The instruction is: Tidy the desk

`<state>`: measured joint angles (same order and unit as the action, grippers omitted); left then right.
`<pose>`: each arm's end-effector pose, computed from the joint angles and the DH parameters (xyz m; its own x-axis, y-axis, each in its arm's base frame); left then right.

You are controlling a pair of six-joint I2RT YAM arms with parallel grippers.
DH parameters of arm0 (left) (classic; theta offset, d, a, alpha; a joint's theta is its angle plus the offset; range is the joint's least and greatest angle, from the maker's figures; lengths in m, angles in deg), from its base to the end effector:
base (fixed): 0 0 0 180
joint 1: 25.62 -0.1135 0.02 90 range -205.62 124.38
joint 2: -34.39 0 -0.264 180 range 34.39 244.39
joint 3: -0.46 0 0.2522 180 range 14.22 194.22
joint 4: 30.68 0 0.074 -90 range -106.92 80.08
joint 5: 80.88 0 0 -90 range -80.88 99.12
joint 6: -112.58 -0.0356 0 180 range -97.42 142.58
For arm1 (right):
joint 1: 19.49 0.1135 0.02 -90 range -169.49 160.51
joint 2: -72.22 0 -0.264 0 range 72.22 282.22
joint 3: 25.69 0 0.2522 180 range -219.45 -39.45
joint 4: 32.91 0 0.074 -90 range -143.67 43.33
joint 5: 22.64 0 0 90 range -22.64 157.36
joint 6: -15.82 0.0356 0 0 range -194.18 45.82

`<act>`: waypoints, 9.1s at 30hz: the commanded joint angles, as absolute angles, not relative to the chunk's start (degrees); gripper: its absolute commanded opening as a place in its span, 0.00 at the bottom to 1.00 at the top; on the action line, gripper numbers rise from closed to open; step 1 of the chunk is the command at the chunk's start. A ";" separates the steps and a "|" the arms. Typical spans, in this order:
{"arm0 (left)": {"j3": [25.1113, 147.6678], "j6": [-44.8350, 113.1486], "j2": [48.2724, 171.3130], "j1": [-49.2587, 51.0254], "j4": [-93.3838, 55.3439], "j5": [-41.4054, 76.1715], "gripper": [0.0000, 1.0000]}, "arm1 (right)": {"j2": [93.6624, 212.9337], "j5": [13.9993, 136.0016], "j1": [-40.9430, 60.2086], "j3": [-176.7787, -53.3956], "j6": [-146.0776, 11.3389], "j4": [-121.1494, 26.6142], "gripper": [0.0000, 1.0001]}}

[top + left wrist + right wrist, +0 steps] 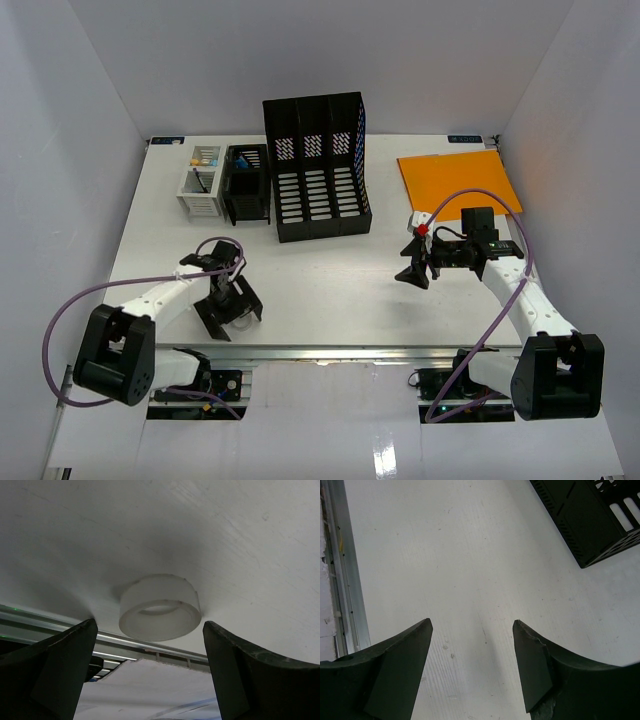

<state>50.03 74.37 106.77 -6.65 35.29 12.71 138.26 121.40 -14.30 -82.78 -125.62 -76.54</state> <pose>0.1647 -0.0590 0.1578 -0.8407 -0.5402 0.0360 -0.5414 0.8389 -0.0555 0.2161 0.0486 0.2401 -0.0685 -0.4673 -0.8815 -0.9569 0.2806 -0.0744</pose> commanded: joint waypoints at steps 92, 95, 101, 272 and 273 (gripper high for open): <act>78.08 45.56 99.63 -12.60 -2.11 16.73 0.98 | 140.45 96.38 -16.36 -81.34 -93.03 -51.05 0.80; 62.96 48.03 89.22 -12.92 -5.99 25.95 0.98 | 145.41 81.66 -15.00 -86.92 -86.92 -47.58 0.90; 48.13 55.23 74.46 -13.22 -7.17 35.99 0.98 | 163.07 60.52 -9.51 -104.76 -84.61 -50.02 0.90; 94.96 86.89 153.96 24.50 -42.36 40.70 0.00 | 112.33 83.73 -2.04 -82.25 -120.52 -85.95 0.72; 95.26 84.71 153.26 24.55 -41.10 40.57 0.00 | 112.42 83.10 -2.30 -83.27 -122.25 -86.63 0.81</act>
